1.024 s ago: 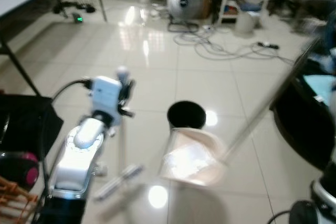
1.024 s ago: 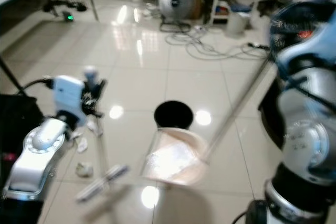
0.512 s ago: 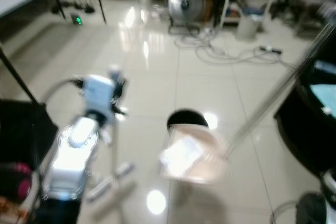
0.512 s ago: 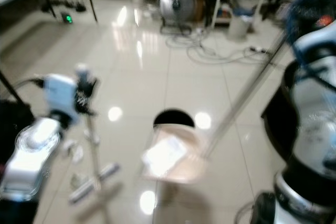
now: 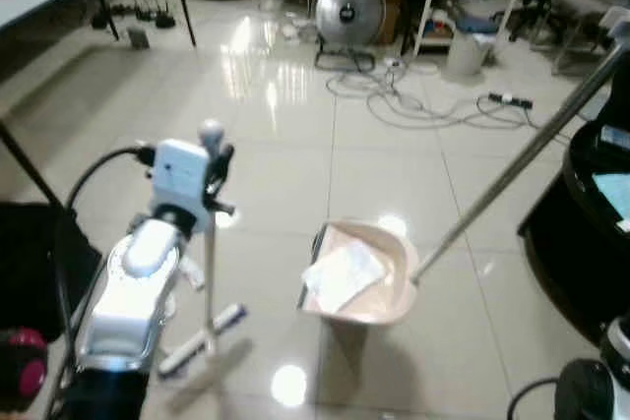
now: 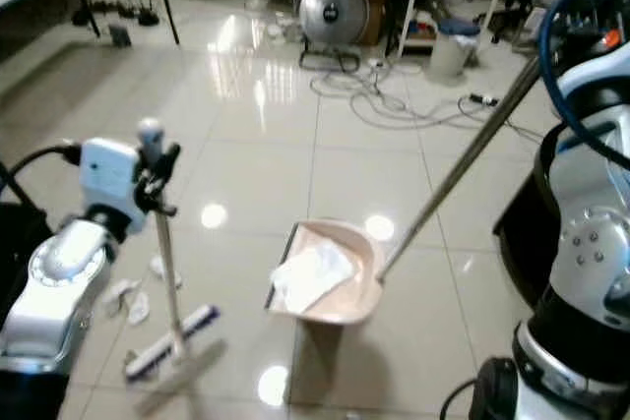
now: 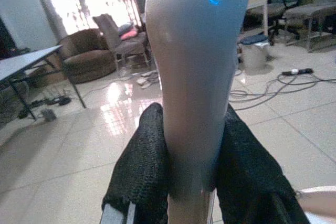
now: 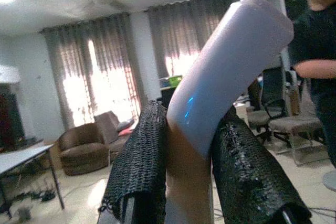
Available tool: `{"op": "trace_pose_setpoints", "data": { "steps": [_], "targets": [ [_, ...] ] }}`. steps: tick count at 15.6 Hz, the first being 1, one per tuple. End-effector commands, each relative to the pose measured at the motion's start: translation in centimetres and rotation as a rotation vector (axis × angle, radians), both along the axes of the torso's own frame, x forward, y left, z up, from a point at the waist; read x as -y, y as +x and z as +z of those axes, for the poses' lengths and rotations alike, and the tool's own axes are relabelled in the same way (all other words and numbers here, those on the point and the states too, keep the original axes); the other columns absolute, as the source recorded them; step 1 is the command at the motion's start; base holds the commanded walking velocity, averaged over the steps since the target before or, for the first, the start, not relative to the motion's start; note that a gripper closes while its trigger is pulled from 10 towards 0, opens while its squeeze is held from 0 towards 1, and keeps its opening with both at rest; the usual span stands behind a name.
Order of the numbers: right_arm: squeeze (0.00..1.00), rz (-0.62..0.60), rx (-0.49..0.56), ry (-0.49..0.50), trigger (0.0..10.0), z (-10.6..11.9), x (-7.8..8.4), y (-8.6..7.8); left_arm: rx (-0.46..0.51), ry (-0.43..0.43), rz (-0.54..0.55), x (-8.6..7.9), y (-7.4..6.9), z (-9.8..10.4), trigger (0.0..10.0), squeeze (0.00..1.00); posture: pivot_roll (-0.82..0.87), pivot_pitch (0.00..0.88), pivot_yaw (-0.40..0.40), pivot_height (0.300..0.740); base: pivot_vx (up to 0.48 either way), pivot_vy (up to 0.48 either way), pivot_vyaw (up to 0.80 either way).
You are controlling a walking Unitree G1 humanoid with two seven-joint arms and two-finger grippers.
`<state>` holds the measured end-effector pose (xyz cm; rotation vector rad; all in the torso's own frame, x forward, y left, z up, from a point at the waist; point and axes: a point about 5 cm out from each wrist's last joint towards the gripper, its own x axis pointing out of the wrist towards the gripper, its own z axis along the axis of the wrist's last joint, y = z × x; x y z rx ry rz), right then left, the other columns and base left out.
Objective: Sweep floor
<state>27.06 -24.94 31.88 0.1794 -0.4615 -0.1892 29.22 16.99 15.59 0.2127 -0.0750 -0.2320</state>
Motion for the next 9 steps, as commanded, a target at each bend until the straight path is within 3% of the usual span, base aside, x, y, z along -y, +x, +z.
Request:
{"op": "trace_pose_setpoints", "data": {
  "steps": [1,9],
  "targets": [
    [0.00,-0.016,0.069,-0.018,10.0,1.34,-0.01,-0.62,0.054,0.007,-0.005,-0.10,0.15,1.24,10.0,0.00,-0.03,0.017,-0.016,0.740,0.424,0.000,0.00],
    [0.00,-0.023,0.058,-0.008,10.0,0.98,0.22,-0.61,0.050,0.009,-0.005,-0.08,-0.02,1.27,10.0,0.00,-0.01,0.030,-0.021,0.740,0.428,0.000,0.00]
  ]
}}
